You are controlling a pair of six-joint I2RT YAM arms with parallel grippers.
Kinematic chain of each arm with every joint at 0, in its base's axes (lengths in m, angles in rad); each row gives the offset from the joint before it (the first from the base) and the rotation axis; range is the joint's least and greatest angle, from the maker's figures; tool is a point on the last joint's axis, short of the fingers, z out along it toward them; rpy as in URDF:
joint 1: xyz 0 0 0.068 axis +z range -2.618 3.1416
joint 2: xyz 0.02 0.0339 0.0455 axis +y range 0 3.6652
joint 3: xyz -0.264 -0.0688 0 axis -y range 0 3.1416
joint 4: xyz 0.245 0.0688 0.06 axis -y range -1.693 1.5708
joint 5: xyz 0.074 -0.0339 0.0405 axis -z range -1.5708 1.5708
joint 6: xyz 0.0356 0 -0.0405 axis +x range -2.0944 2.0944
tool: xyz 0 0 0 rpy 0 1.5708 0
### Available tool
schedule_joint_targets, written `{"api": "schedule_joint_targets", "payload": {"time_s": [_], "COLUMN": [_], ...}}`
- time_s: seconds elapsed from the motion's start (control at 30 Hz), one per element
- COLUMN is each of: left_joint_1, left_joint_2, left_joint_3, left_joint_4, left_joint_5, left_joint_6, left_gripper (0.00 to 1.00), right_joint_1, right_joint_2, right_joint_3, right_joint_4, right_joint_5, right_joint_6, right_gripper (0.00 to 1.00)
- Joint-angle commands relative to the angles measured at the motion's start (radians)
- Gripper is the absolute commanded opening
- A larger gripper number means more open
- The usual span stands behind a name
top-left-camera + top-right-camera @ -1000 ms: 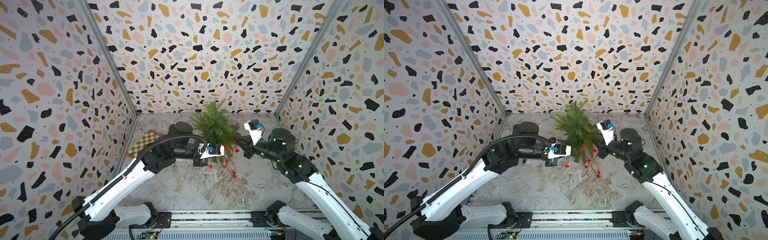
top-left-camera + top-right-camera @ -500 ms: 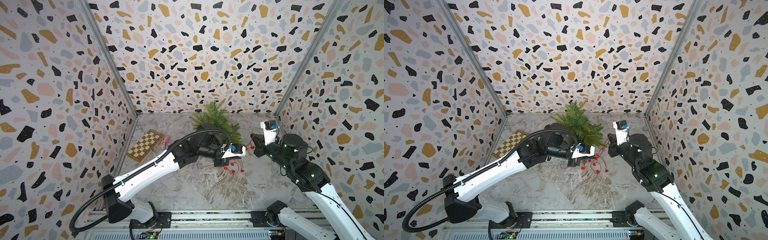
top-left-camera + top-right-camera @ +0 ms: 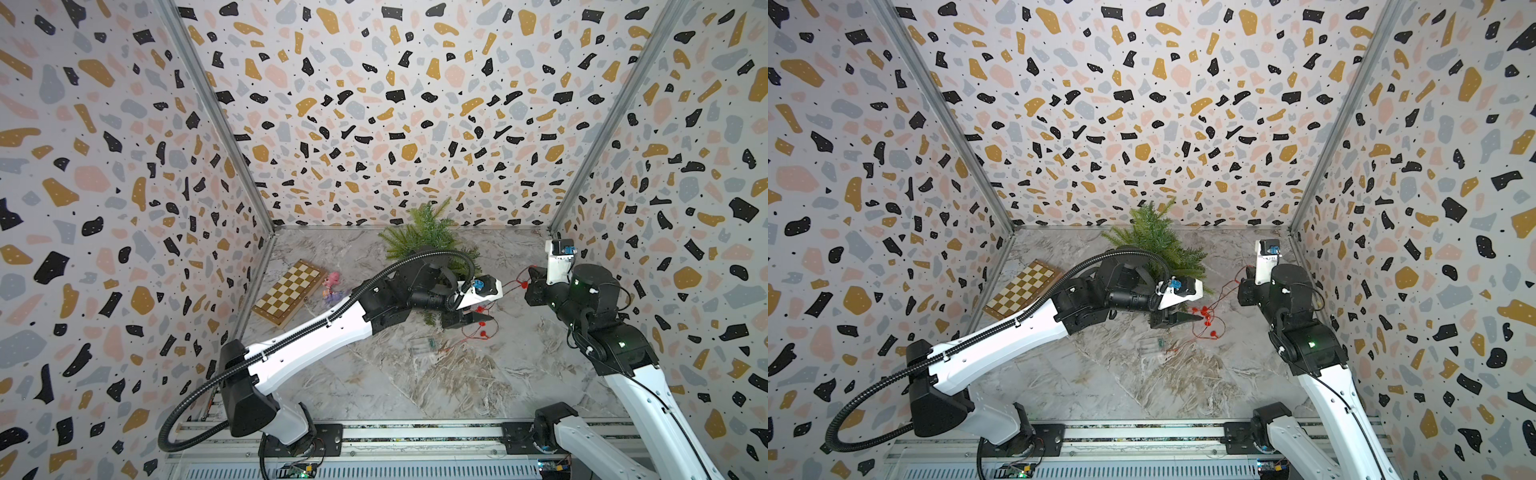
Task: Remove string lights from the small christmas tree
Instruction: Place the light string at the center of the board.
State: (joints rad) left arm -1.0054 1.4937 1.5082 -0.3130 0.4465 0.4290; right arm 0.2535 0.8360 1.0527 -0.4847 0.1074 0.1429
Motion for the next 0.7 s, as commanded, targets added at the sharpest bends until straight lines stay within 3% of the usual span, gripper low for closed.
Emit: {"api": "schedule_joint_targets", "payload": {"time_s": [0.0, 0.13, 0.5, 0.67], "left_joint_1": [-0.006, -0.006, 0.008, 0.019], "left_joint_2": [-0.067, -0.139, -0.295, -0.364], "left_joint_3": [-0.033, -0.099, -0.199, -0.240], "left_joint_4": [0.011, -0.006, -0.121, -0.154], "left_joint_5": [-0.085, -0.185, -0.370, -0.438], "left_joint_6": [-0.040, -0.070, -0.204, -0.230], "left_gripper": [0.57, 0.58, 0.59, 0.59], "right_joint_1": [-0.087, -0.178, -0.163, -0.092], "right_joint_2": [0.041, 0.073, 0.083, 0.095], "right_joint_3": [0.033, 0.078, 0.176, 0.224], "right_joint_4": [-0.026, -0.045, 0.117, 0.140], "right_joint_5": [-0.011, -0.044, -0.485, -0.546], "right_joint_6": [0.035, 0.047, 0.107, 0.108], "right_gripper": [0.00, 0.00, 0.00, 0.00]}}
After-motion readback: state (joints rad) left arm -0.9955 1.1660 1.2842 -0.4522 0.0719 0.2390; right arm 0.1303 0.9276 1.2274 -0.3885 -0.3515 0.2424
